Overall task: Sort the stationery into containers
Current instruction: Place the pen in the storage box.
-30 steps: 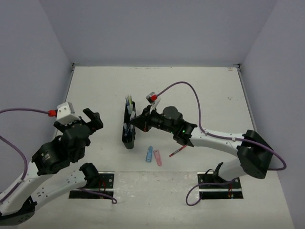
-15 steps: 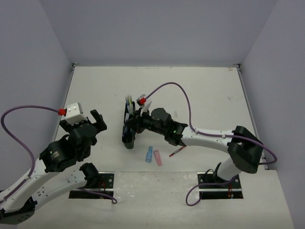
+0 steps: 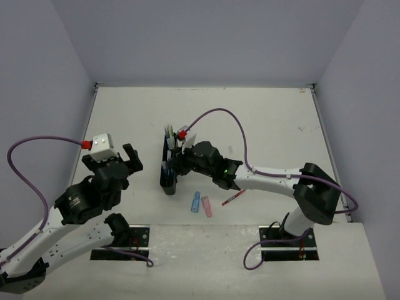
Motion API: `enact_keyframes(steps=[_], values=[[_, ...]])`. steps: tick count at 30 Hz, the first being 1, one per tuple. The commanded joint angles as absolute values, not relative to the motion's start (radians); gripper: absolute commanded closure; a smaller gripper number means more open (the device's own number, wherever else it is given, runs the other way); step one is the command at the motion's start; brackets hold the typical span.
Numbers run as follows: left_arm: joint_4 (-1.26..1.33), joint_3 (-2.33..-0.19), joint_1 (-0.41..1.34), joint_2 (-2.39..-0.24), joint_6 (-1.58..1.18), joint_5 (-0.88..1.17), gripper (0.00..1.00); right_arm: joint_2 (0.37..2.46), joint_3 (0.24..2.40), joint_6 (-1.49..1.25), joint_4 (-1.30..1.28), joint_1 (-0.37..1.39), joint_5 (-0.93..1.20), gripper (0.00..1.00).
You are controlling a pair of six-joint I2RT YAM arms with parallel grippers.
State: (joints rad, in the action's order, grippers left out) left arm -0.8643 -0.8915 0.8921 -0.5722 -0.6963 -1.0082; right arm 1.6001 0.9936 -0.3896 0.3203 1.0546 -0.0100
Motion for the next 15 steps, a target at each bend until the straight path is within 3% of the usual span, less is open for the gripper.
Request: enact_keyframes(steps=[1, 4, 11, 15], values=[[-0.816, -0.890, 0.888, -0.599, -0.672, -1.013, 0.00, 1.592, 1.028, -0.367, 0.314, 1.057, -0.002, 0.63], [-0.813, -0.894, 0.888, -0.617, -0.666, -1.005, 0.00, 1.568, 1.046, -0.367, 0.282, 1.057, 0.024, 0.50], [-0.800, -0.912, 0.888, -0.641, -0.632, -0.967, 0.00, 1.416, 1.051, -0.363, 0.181, 1.054, -0.074, 0.48], [-0.750, -0.943, 0.889, -0.663, -0.594, -0.864, 0.00, 1.217, 0.958, -0.435, 0.085, 1.031, -0.254, 0.31]])
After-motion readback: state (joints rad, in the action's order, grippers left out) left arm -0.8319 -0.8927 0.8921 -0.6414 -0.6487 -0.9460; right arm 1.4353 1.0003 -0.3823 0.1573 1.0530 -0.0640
